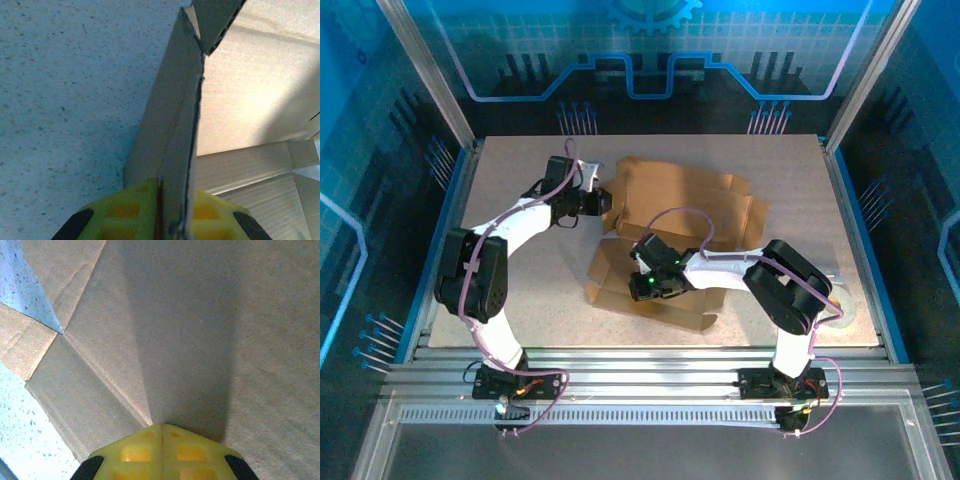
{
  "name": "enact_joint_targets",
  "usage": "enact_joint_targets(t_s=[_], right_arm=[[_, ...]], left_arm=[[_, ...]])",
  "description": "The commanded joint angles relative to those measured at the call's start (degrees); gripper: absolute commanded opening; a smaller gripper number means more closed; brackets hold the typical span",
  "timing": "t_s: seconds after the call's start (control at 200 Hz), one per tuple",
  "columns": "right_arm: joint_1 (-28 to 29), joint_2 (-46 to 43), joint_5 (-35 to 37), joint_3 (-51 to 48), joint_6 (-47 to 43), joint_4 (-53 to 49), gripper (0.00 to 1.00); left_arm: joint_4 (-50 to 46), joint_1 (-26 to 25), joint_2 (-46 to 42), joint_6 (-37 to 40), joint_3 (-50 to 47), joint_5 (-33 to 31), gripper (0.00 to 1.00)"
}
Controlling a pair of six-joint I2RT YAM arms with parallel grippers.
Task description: Fold the paper box
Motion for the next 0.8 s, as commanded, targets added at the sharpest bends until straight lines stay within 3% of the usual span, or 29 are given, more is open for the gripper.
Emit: enact_joint_targets(t_s=[0.0,0.796], right_arm=[[0.86,2.40,3.39,0.11,0.30,-0.80,0.00],[2.42,1.76,4.16,-0.13,1.05,-0.45,0.00]], left_arm=[[-6.39,-1.65,1.00,-2.00,-3.87,-2.54,0.12],[-3.09,-3.85,-2.92,-5.78,-15.13,-10.33,0.11]])
